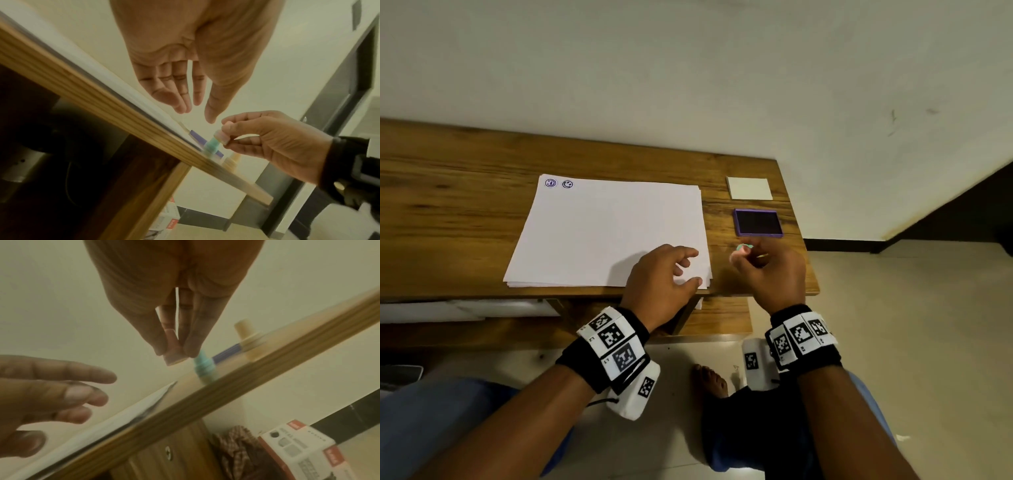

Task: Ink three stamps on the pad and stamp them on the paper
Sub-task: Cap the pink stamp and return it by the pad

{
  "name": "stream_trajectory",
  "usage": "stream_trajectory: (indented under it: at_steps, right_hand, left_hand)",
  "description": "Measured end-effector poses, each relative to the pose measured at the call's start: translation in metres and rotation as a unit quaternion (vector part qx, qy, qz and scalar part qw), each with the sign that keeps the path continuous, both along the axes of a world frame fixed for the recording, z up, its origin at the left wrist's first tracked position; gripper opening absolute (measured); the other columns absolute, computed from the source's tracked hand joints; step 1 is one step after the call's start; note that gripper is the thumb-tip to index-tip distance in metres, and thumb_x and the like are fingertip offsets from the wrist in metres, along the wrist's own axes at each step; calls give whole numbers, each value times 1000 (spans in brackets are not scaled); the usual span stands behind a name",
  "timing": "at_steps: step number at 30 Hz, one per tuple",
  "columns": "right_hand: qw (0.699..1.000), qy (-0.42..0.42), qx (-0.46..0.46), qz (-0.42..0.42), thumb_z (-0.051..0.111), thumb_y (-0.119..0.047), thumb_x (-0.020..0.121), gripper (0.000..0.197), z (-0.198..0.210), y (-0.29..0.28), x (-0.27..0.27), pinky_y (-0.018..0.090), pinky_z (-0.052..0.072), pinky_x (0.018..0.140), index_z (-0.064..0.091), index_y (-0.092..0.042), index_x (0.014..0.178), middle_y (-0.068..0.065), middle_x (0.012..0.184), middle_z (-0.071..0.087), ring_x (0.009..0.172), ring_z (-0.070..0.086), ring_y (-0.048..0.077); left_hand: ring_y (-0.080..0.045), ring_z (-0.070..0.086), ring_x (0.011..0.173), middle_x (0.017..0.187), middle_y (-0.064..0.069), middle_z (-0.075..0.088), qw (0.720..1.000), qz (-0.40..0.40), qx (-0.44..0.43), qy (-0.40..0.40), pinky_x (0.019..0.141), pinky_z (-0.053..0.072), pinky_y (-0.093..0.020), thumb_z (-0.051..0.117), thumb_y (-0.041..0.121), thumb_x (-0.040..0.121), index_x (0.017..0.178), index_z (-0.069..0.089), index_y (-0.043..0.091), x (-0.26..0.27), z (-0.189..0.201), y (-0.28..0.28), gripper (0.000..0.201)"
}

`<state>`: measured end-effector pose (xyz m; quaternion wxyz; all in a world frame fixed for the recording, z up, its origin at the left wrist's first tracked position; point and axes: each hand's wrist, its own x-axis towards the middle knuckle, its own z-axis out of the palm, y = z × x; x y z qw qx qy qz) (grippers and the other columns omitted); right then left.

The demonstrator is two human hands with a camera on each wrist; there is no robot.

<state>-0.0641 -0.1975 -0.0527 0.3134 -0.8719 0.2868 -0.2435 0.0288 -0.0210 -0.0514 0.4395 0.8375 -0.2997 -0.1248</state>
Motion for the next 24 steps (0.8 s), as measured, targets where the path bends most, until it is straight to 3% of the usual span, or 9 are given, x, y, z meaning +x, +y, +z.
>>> stream_trajectory:
  at_steps: [3, 7, 10, 14, 17, 19, 22, 24]
  right_hand:
    - [999, 20, -28, -19, 72, -26, 89, 18, -6, -6, -5, 28, 60, 71, 75, -19, 105, -9, 91, 71, 78, 66, 8]
    - [996, 59, -61, -1, 69, -28, 91, 23, -14, -2, -3, 32, 62, 74, 73, -18, 111, 0, 103, 76, 83, 69, 12]
    - [997, 67, -50, -5, 74, -32, 88, 32, -8, -3, -5, 25, 58, 71, 70, -19, 117, 0, 102, 76, 81, 67, 8]
    - [997, 49, -60, -27, 79, -40, 82, 36, 6, -11, -12, 15, 46, 60, 71, -20, 110, -5, 91, 71, 74, 65, 8]
    - [992, 41, -78, -86, 78, -33, 84, 31, 9, -30, -17, 23, 51, 69, 72, -22, 112, -3, 98, 70, 81, 68, 15]
    - [989, 63, -73, -115, 76, -29, 85, 35, 8, -43, -20, 26, 50, 75, 70, -22, 119, 0, 111, 67, 92, 67, 20]
    - [988, 126, -36, -82, 69, -29, 90, 35, 1, -50, -20, 30, 50, 86, 68, -22, 124, 3, 125, 64, 109, 63, 23]
    - [987, 144, -23, -72, 68, -28, 91, 30, -1, -50, -21, 32, 51, 91, 70, -22, 121, 2, 122, 68, 109, 65, 22]
  left_hand:
    - [-7, 59, 85, 103, 8, 67, 998, -30, 33, -49, 78, 56, -27, 73, 30, 82, 116, 66, 27, 0, -1, 3, 35]
    - [-8, 60, 82, 100, 9, 69, 995, -55, 52, -69, 78, 54, -24, 68, 33, 86, 113, 68, 27, -4, -2, 4, 28]
    - [-8, 61, 85, 102, 9, 70, 994, -64, 55, -69, 80, 54, -24, 65, 36, 87, 112, 69, 26, -6, -4, 3, 27]
    - [-5, 60, 81, 102, 8, 71, 995, -66, 46, -57, 77, 50, -17, 65, 34, 88, 111, 70, 25, -10, -5, 5, 25]
    - [-2, 60, 80, 100, 9, 72, 996, -60, 32, -53, 74, 46, -10, 66, 31, 88, 107, 72, 24, -14, -6, 7, 21]
    - [-3, 62, 77, 95, 9, 72, 997, -56, 20, -45, 73, 50, -13, 66, 30, 87, 103, 73, 24, -18, -7, 8, 18]
    - [-5, 65, 77, 89, 11, 72, 999, -51, 3, -16, 74, 55, -20, 67, 33, 85, 97, 74, 23, -25, -10, 7, 17]
    - [-5, 65, 76, 85, 11, 70, 999, -48, -3, -1, 72, 54, -18, 68, 32, 85, 94, 73, 23, -32, -12, 4, 14]
